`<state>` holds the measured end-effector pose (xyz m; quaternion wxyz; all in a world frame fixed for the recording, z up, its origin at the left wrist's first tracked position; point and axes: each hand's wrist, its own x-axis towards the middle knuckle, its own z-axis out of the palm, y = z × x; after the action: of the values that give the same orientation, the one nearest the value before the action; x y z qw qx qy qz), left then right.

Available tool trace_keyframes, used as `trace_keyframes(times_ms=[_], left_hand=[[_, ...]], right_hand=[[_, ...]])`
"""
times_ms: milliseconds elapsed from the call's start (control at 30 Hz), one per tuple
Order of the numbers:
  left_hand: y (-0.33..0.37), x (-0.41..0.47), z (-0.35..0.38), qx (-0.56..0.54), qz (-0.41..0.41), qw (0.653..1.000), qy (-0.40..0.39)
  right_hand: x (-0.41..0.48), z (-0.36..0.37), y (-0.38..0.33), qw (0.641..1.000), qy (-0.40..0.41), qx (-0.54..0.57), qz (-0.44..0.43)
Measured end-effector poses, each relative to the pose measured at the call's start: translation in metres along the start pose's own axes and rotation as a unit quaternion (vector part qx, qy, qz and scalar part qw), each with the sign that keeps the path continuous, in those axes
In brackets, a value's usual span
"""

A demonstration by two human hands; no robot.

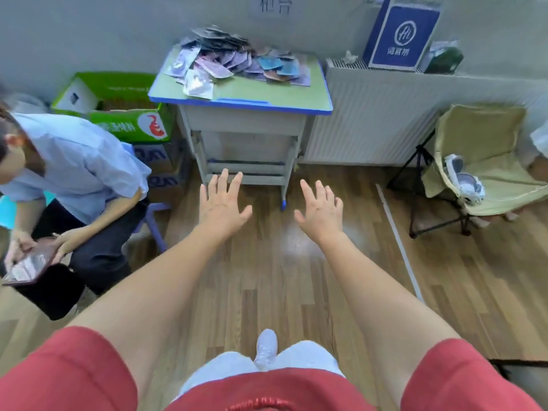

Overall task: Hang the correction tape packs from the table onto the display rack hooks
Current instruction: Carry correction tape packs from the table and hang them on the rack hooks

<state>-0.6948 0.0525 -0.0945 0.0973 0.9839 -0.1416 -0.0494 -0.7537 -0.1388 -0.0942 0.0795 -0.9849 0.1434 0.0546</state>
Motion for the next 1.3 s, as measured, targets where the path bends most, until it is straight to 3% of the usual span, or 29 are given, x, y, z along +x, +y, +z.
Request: trace_keyframes(times_ms=[367, 667, 933, 1067, 1300], left_hand=[[-0.061, 0.213, -0.025, 0.015, -0.046, 0.999, 0.002], [-0.128, 0.393, -0.056, 0.022, -0.046, 0.999, -0.006], [-0.167, 0.483, -0.046, 0.024, -0.075, 0.995, -0.057], [-0.174, 0.515, -0.036, 0.069, -0.045, 0.994, -0.072], [-0.162, 0.553, -0.015, 0.019, -0.094, 0.992, -0.085]], right_hand=[[0.225, -0.029, -0.055, 0.999, 0.009, -0.014, -0.051], [0.407, -0.039, -0.132, 0.999, 0.008, 0.009, -0.039], [0.525, -0.029, -0.19, 0.993, -0.057, 0.048, -0.088], [0.579, -0.021, -0.212, 0.987, -0.084, 0.084, -0.11], [0.652, -0.011, -0.239, 0.973, -0.096, 0.115, -0.175]])
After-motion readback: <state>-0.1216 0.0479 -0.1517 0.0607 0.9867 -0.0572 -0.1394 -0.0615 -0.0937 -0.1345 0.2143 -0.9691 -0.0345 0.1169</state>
